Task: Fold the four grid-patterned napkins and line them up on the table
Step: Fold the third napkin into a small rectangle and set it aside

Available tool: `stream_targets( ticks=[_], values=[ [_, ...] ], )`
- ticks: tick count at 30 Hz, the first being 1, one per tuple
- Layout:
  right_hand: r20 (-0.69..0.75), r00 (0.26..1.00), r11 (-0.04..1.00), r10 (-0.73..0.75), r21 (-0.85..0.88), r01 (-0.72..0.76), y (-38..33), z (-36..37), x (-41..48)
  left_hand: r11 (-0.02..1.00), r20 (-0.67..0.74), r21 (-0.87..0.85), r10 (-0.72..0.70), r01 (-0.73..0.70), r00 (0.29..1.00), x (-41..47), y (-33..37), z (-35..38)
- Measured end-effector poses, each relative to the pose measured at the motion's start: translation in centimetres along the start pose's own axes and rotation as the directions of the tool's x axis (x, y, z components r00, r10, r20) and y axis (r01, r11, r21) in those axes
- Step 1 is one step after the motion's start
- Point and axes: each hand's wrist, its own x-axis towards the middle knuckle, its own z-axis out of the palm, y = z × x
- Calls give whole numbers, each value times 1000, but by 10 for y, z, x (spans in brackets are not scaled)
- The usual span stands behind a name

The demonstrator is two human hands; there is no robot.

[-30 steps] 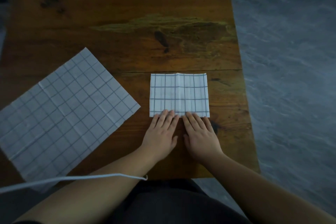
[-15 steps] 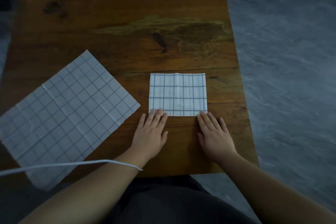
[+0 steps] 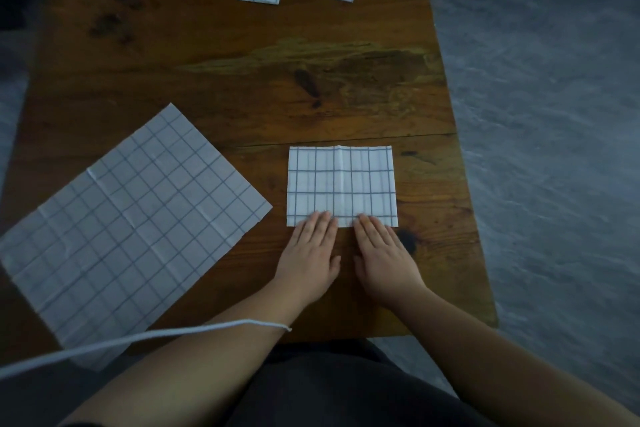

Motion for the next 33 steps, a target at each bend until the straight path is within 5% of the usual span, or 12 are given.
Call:
stream_targets(
  ticks=[12,18,33],
  values=[
    [-136,977,985,166,62,-158,28,-19,-11,998,-75,-65,-14,9,997,-22,-32,-8],
    [-137,975,985,173,31,-170,21,-31,7,981,-131,-155,99,-119,986,3,-5,-21],
    [-45,996,994,76,86,-72,25,-24,11,960,-200,-59,256,-272,946,39,-30,-22]
  ],
)
